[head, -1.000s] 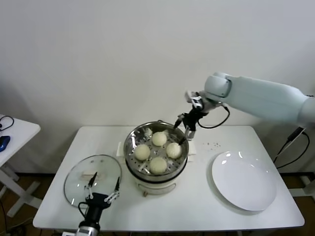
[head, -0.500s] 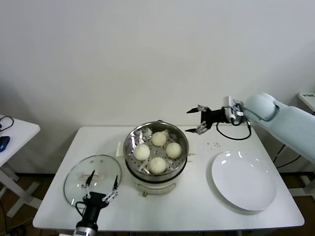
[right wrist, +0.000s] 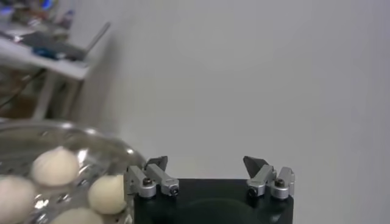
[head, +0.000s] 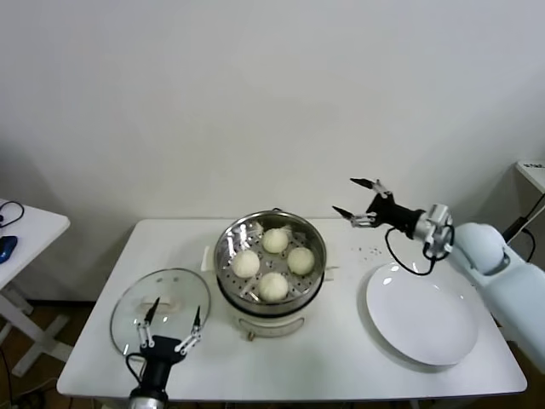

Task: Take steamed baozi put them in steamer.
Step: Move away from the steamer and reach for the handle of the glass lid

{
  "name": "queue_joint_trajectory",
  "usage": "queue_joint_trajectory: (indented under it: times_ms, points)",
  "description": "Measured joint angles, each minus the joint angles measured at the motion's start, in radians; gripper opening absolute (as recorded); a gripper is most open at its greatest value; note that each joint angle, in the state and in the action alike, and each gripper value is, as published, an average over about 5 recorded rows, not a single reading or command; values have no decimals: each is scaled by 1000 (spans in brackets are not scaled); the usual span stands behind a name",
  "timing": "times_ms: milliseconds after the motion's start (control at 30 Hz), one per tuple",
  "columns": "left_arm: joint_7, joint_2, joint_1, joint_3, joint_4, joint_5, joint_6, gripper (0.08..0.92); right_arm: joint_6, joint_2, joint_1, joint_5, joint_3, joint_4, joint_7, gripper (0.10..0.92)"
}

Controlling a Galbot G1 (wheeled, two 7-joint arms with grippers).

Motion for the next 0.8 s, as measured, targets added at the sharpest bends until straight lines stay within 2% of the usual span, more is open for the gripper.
queue_joint_trajectory:
  times_ms: [300, 800]
  points:
    - [-46, -2, -29, -48, 12, 313, 45, 823, 61, 155, -340, -29, 315, 51, 103, 823]
    - [-69, 14, -121, -150, 137, 915, 61, 823, 99, 298, -603, -4, 491, 74, 138, 823]
